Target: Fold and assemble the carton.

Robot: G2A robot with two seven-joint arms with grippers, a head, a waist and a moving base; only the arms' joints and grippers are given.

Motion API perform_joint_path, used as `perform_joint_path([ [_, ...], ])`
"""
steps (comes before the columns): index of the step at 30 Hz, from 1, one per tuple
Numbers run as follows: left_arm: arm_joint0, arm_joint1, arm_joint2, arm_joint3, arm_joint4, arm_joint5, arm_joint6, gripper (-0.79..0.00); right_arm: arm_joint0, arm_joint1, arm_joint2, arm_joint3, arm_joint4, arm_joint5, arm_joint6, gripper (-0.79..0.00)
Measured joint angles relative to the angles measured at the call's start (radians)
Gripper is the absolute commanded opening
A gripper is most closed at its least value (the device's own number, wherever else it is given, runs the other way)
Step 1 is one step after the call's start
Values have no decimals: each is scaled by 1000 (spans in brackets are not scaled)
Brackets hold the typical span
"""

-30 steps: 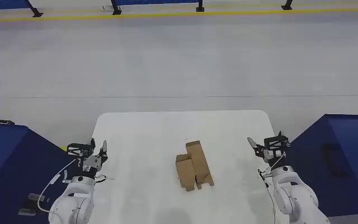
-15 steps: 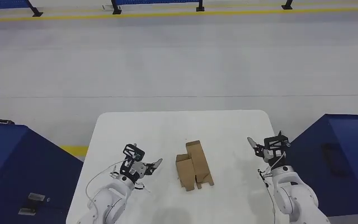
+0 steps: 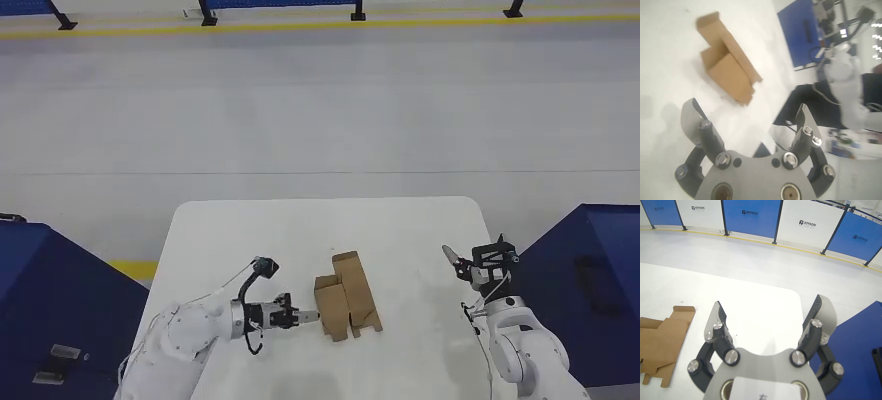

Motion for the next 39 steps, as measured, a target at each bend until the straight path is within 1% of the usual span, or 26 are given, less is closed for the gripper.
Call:
perform_joint_path([
  [1, -32, -4, 17, 51, -100, 8, -53, 0, 0, 0, 0, 0, 0, 0, 0, 0],
  [2, -56, -6, 30, 90, -162, 10, -85, 0, 0, 0, 0, 0, 0, 0, 0, 0],
  [4, -106, -13, 65, 169, -244, 3, -117, 0, 0, 0, 0, 0, 0, 0, 0, 0],
  [5, -122, -17, 83, 195, -250, -2, -118, 0, 0, 0, 0, 0, 0, 0, 0, 0],
  [9, -174, -28, 135, 273, -220, -18, -67, 0, 0, 0, 0, 0, 0, 0, 0, 0],
  [13, -232, -39, 194, 342, -143, 39, -22, 0, 0, 0, 0, 0, 0, 0, 0, 0],
  [16, -272, -53, 248, 388, -139, 80, -44, -9, 0, 0, 0, 0, 0, 0, 0, 0],
  [19, -308, -63, 289, 427, -116, 86, -49, -9, 0, 0, 0, 0, 0, 0, 0, 0],
  [21, -327, -69, 310, 446, -101, 88, -43, -34, 0, 0, 0, 0, 0, 0, 0, 0],
  [25, -363, -82, 341, 493, -119, 77, -39, -46, 0, 0, 0, 0, 0, 0, 0, 0],
  [26, -372, -84, 346, 505, -116, 74, -32, -43, 0, 0, 0, 0, 0, 0, 0, 0],
  [27, -379, -87, 352, 518, -110, 76, -20, -6, 0, 0, 0, 0, 0, 0, 0, 0],
  [29, -390, -95, 366, 543, -130, 76, -23, 0, 0, 0, 0, 0, 0, 0, 0, 0],
  [30, -396, -98, 371, 553, -145, 69, -36, -71, 0, 0, 0, 0, 0, 0, 0, 0],
  [31, -406, -100, 376, 568, -159, 58, -49, -160, 0, 0, 0, 0, 0, 0, 0, 0],
  [32, -413, -103, 380, 582, -164, 53, -53, -292, 0, 0, 0, 0, 0, 0, 0, 0],
  [33, -421, -105, 384, 596, -164, 51, -50, -394, 0, 0, 0, 0, 0, 0, 0, 0],
  [35, -434, -114, 399, 623, -177, 44, -61, -453, 0, 0, 0, 0, 0, 0, 0, 0],
  [36, -440, -118, 404, 633, -199, 37, -82, -499, 0, 0, 0, 0, 0, 0, 0, 0],
  [37, -451, -122, 409, 651, -219, 28, -99, -514, 0, 0, 0, 0, 0, 0, 0, 0],
  [39, -467, -128, 418, 678, -222, 21, -91, -526, 0, 0, 0, 0, 0, 0, 0, 0],
])
